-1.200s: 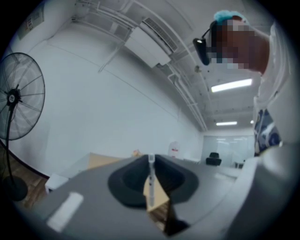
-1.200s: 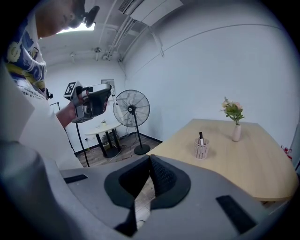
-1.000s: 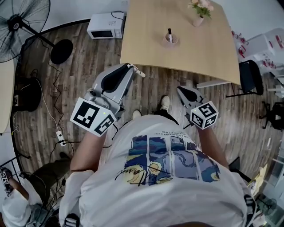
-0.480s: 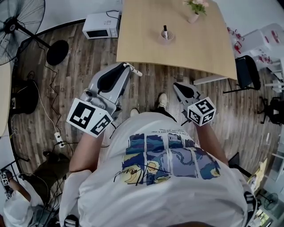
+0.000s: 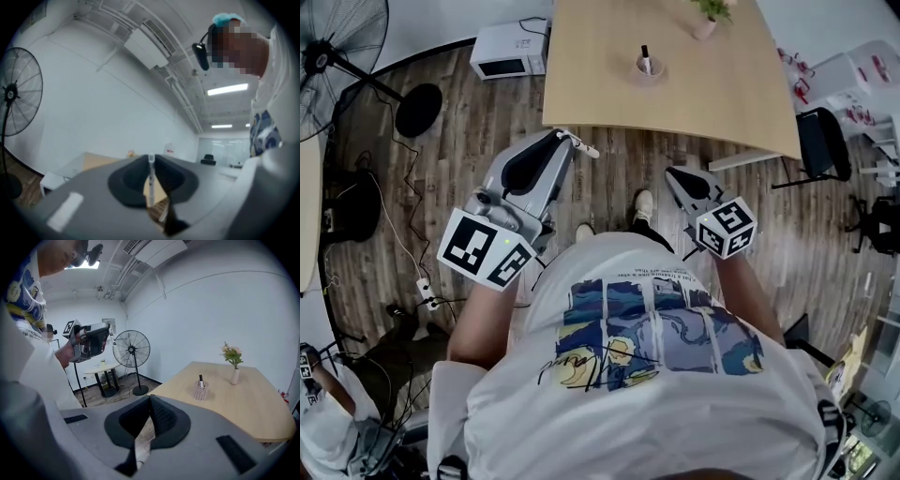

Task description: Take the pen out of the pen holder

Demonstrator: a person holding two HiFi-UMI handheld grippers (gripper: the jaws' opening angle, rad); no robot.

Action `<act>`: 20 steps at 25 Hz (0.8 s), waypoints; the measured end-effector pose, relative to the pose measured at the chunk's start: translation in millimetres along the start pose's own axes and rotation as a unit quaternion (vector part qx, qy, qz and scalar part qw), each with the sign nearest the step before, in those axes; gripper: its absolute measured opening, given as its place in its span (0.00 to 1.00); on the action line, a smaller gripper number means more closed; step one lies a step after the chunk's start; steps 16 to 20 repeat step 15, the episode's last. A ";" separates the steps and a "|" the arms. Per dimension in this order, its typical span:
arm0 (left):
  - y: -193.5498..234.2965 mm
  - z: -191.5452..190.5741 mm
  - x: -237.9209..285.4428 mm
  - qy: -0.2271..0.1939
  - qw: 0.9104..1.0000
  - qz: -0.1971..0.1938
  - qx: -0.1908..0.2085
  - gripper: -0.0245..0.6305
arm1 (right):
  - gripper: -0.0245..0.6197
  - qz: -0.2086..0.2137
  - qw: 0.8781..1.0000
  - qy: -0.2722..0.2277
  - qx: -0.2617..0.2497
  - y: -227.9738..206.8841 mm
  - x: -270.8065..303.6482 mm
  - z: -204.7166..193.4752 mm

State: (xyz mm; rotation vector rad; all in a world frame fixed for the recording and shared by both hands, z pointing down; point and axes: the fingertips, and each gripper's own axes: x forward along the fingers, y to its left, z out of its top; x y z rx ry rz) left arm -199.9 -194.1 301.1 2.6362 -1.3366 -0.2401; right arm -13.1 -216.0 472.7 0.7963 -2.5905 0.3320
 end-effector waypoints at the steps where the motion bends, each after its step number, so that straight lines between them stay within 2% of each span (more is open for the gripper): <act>1: -0.1 -0.6 0.2 0.000 1.000 0.000 0.000 0.11 | 0.05 0.000 1.000 0.001 0.000 0.0 0.0 -0.7; 20: -7.5 -2.3 2.4 0.001 1.000 -0.009 -0.007 0.11 | 0.05 -0.002 1.000 0.002 -0.007 0.2 -7.2 -2.7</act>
